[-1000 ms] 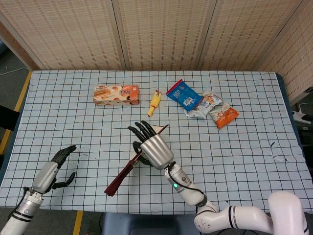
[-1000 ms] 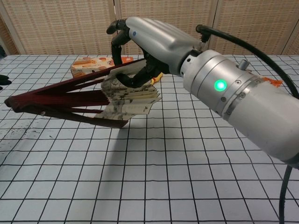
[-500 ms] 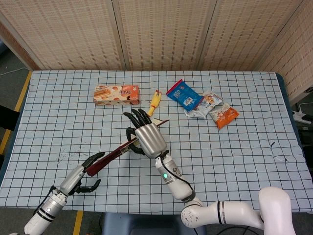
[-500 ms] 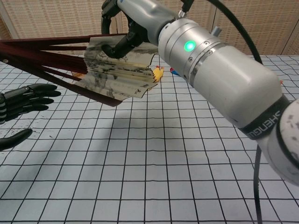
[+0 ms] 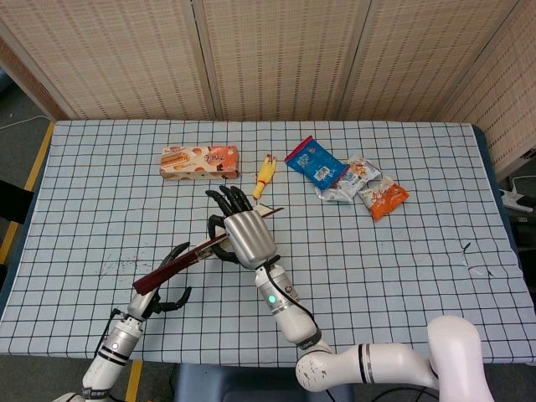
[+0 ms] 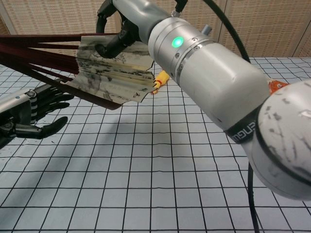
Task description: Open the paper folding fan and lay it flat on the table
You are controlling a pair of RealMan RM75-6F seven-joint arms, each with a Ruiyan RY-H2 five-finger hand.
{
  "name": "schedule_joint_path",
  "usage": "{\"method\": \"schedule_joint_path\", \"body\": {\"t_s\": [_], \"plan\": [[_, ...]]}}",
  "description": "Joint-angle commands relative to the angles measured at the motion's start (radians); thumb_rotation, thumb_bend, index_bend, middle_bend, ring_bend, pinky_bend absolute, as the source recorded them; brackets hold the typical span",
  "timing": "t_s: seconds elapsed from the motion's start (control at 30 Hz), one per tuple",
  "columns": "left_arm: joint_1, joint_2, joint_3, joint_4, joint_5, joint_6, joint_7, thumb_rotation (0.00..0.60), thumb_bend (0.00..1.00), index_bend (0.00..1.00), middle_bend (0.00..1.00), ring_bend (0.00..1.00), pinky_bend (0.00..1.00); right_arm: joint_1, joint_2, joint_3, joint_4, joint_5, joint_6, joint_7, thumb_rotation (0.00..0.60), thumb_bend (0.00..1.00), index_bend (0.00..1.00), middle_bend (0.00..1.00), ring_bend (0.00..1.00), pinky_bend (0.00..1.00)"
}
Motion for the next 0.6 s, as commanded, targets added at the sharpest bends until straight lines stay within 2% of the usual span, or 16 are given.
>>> {"method": "schedule_joint_path", "body": {"t_s": [0.03,0.17,0.33,0.43,0.5,0.6], "plan": [[0.014,-0.074,-0.049,0.012,-0.058,0.029,0.043,0.6,0.45,0.19,0.0,0.0,0.04,0.004,0.0,-0.006,-0.006,0.007,0.005,-0.004,0.6,0.69,0.66,0.1,0.0,0.0],[0.004,-0.111,-0.081,0.005,-0.109,0.002,0.062,0.6,0.45,0.4,0.0,0.0,0.01,0.009,0.004,-0.018,-0.016,0.014,0.01,-0.005,0.6,0.69,0.66,0.1,0.0,0.0],[0.002,-0.128,-0.106,-0.006,-0.156,-0.016,0.075,0.6,0.47,0.58,0.01,0.0,0.0,0.01,0.012,-0.027,-0.022,0.019,0.014,0.01,0.6,0.69,0.66,0.1,0.0,0.0],[0.012,-0.139,-0.121,-0.008,-0.178,-0.005,0.077,0.6,0.51,0.74,0.1,0.0,0.0,0.01,0.02,-0.029,-0.024,0.018,0.018,0.016,0.6,0.69,0.66,0.1,0.0,0.0],[0.018,-0.149,-0.132,-0.01,-0.19,0.005,0.077,0.6,0.55,0.83,0.2,0.0,0.0,0.009,0.027,-0.031,-0.026,0.018,0.02,0.023,0.6,0.69,0.66,0.1,0.0,0.0],[0.022,-0.159,-0.14,-0.004,-0.193,0.016,0.083,0.6,0.59,0.88,0.29,0.01,0.0,0.007,0.037,-0.038,-0.029,0.019,0.021,0.027,0.6,0.69,0.66,0.1,0.0,0.0]]}}
